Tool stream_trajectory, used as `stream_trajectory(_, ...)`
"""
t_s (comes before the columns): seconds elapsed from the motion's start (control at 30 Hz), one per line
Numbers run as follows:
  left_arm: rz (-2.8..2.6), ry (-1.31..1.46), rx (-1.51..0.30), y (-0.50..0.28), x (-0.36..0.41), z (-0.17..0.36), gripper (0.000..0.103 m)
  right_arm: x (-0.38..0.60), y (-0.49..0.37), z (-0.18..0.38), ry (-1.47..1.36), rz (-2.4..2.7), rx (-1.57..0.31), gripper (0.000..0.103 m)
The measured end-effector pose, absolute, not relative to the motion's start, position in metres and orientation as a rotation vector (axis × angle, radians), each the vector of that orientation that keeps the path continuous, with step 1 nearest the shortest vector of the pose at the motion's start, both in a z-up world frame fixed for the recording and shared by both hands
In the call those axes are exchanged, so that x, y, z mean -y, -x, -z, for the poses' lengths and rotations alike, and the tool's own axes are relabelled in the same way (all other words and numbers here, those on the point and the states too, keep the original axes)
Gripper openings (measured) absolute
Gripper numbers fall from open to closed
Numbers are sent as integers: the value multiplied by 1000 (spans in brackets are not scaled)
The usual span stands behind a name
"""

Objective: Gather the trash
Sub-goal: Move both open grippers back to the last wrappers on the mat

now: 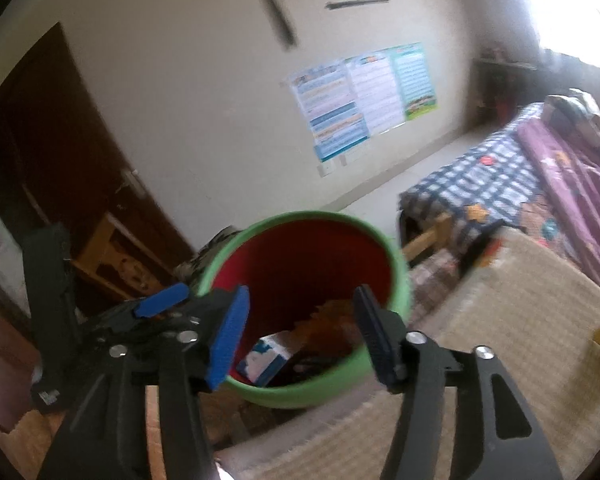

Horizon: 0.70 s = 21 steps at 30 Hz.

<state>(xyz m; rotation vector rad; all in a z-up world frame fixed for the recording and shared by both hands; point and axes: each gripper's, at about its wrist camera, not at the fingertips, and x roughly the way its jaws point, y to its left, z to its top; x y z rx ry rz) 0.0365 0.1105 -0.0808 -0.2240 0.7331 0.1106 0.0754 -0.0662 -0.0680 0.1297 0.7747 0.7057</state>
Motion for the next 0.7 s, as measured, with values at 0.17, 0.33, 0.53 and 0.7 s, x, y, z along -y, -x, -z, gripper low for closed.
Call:
stream_trajectory(0.17, -43, 196, -750, -42, -85, 82, 69, 157, -76, 80, -205, -480, -775, 60)
stream_trajectory(0.33, 95, 135, -784, -53, -25, 86, 70, 278, -75, 99, -280, -132, -789, 60)
stream_trajectory(0.53, 257, 107, -827, -67, 46, 94, 76, 368, -75, 126, -361, 99, -831, 62)
stream_trajectory(0.7, 374, 98, -865, -89, 105, 104, 78, 392, -85, 155, -432, 117, -888, 62)
